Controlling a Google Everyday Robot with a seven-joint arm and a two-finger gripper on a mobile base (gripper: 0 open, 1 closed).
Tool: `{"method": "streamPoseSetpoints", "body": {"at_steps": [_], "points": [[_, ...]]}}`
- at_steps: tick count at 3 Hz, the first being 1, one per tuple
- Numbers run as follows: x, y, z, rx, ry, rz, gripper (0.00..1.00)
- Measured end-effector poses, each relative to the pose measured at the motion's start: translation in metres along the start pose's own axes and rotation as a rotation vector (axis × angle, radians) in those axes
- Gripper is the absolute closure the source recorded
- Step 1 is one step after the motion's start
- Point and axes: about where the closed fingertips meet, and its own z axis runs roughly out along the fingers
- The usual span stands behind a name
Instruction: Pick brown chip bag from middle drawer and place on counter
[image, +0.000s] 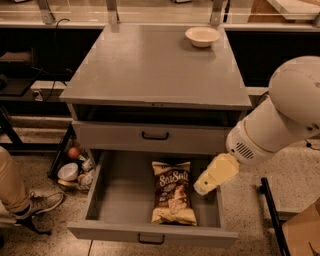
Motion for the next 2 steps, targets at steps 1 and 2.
{"method": "streamPoseSetpoints", "body": {"at_steps": [1,2], "points": [[0.0,0.0,0.0,-0.001,0.002,-0.003,0.0],[-0.001,-0.009,0.034,0.0,0.038,0.055,0.0]]}}
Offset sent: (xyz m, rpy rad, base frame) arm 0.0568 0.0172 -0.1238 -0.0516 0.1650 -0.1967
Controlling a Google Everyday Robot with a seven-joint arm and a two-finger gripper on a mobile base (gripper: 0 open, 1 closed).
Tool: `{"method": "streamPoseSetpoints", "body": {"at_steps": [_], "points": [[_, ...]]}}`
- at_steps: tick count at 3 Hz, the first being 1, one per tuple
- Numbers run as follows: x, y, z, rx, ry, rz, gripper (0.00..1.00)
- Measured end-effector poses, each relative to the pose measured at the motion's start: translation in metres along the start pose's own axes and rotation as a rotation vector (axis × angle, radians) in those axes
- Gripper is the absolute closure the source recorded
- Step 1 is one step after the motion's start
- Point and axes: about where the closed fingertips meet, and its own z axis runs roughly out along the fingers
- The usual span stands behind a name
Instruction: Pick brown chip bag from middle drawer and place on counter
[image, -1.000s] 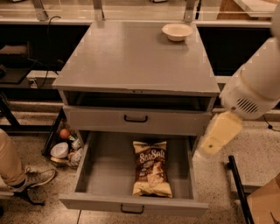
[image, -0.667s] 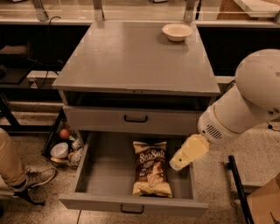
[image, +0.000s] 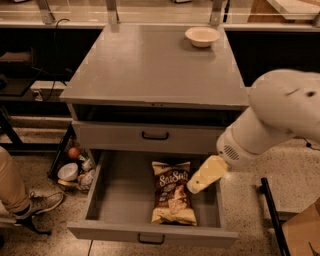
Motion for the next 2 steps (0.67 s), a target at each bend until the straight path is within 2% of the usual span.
{"method": "streamPoseSetpoints", "body": {"at_steps": [1,2], "points": [[0.001,-0.023,0.082,-0.018,0.043,0.133,0.0],[0.004,-0.042,0.152,-0.042,0.03,0.306,0.0]]}}
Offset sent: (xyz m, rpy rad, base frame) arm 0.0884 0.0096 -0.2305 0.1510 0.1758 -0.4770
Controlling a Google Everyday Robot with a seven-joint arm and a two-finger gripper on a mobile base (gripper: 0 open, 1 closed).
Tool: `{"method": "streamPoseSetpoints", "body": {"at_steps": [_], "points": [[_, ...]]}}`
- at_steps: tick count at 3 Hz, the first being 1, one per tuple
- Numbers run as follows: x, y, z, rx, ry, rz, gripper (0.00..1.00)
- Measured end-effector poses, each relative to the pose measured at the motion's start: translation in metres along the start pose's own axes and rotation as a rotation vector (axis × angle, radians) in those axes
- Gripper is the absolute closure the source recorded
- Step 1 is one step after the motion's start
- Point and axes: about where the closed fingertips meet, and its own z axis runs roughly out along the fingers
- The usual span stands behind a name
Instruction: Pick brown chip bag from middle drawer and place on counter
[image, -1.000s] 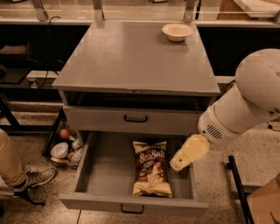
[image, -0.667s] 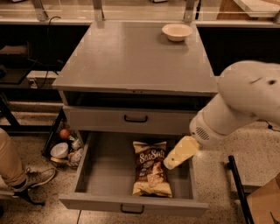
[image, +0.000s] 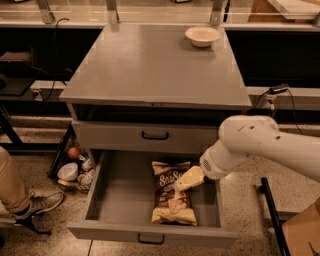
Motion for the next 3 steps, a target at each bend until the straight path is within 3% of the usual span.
{"method": "streamPoseSetpoints", "body": {"at_steps": [1,2,3], "points": [[-0.008,-0.011,0.057,-0.037,-0.021,0.127,0.0],[-0.018,-0.011,0.109,-0.084,-0.023,0.204,0.0],[-0.017,-0.009,0.112,-0.078,-0.019,0.206,0.0]]}}
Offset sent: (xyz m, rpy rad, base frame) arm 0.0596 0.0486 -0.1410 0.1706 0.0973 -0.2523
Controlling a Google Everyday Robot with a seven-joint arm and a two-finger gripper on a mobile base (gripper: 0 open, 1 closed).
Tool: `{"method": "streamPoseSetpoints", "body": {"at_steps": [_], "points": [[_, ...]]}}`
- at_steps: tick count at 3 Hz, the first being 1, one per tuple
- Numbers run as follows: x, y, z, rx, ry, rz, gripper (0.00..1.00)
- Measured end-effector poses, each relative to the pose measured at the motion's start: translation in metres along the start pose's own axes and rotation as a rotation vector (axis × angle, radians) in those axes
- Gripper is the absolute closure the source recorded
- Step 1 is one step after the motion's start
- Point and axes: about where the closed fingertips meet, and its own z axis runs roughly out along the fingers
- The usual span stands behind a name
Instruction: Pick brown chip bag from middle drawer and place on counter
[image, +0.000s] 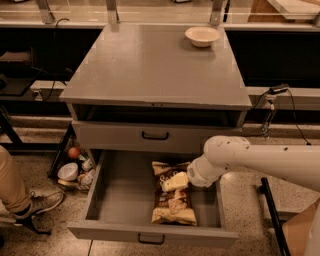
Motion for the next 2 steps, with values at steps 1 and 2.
{"method": "streamPoseSetpoints", "body": {"at_steps": [1,2], "points": [[-0.007,0.0,0.035,0.016,0.036,0.018,0.0],[-0.017,0.003,0.07,0.028,0.064,0.044,0.0]]}}
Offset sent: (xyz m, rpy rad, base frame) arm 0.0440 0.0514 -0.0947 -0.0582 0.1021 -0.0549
